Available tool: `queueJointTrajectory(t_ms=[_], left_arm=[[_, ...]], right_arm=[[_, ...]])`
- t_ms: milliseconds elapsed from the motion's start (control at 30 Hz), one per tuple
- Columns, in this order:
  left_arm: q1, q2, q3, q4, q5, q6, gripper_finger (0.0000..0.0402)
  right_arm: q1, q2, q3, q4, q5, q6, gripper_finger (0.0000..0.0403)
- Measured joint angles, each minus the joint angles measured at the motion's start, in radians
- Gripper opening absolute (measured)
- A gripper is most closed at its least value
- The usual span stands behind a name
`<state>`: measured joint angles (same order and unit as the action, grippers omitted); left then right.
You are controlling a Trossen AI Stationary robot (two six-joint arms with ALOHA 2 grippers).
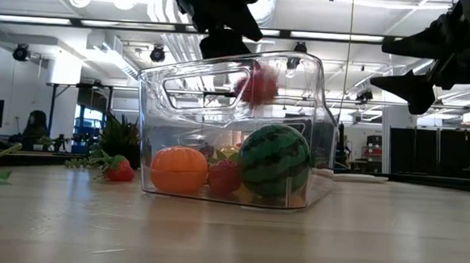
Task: Pick and placing Produce into tupperware
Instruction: Put the red tomato into the transparent bin, then put the red strawberry into the transparent bin
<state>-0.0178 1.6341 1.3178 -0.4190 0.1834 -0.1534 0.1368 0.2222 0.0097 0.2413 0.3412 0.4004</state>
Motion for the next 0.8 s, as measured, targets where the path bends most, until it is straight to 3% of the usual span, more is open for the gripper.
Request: queueJointTrajectory(t_ms=[167,300,367,500,533,600,800], left_arm=[[0.002,-0.018,0.003,-0.034,-0.055,-0.025,0.0327],[0.003,-0.063,0.007,-0.062,-0.074,-0.01,0.0339],[0.005,-0.089,0.008,-0.144,-0.138,0.079,0.034],[0.006,-0.147,-0.003,-0.394,-0.385,0.337,0.033],[0.013,-0.153,-0.014,-0.438,-0.4,0.383,0.0326],[0.031,-0.152,-0.044,-0.468,-0.378,0.447,0.0318],[0.075,-0.096,-0.165,-0.355,-0.33,0.524,0.0303]], right_arm=[[0.0,0.003,0.0,-0.002,0.0,0.0,0.0327],[0.0,0.003,0.0,-0.001,0.0,0.0,0.0328],[0.0,0.003,0.0,-0.001,0.0,0.0,0.0328],[0.0,0.003,0.0,-0.001,0.0,0.0,0.0328],[0.0,0.003,0.0,-0.001,0.0,0.0,0.0328],[0.0,0.003,0.0,-0.002,0.0,0.0,0.0328],[0.0,0.003,0.0,0.0,0.0,0.0,0.0328]])
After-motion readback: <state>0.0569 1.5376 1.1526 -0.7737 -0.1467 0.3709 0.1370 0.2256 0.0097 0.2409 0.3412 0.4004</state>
